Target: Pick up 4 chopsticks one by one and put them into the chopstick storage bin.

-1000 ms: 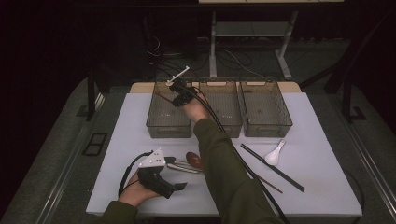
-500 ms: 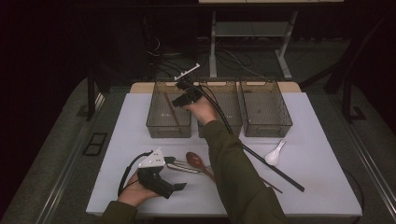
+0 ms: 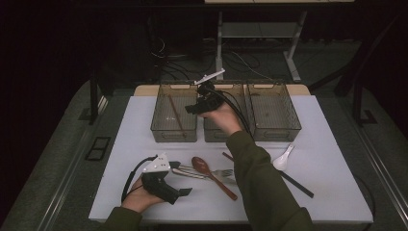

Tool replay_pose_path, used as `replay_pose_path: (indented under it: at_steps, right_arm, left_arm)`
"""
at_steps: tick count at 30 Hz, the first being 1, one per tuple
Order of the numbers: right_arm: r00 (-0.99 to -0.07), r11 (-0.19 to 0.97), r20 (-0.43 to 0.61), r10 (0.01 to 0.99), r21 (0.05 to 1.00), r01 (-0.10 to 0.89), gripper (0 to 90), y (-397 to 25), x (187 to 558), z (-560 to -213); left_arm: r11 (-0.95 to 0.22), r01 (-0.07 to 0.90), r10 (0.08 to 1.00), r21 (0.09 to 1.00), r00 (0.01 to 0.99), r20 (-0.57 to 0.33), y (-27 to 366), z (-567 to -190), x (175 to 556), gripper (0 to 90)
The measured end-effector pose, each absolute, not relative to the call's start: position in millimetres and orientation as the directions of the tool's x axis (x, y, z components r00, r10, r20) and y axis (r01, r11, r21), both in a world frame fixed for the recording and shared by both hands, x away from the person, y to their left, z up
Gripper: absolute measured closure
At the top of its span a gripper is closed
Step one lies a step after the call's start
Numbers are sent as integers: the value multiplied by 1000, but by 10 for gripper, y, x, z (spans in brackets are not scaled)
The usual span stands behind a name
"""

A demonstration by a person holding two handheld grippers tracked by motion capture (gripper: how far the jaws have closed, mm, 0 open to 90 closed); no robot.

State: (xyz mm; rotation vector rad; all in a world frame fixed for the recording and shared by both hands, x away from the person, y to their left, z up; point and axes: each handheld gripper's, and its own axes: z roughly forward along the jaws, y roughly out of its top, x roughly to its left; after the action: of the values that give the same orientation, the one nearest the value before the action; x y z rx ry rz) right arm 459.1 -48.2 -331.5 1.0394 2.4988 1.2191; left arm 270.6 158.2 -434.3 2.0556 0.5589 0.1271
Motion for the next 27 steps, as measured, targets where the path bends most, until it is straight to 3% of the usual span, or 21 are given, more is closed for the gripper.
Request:
replay_pose_path:
  at_steps: [27]
  right_arm:
    - [-756, 372, 144, 639, 802, 468, 311, -1283, 4109, -3314]
  left_arm:
    - [-422, 351, 447, 836, 883, -145, 1587, -4343, 2702, 0]
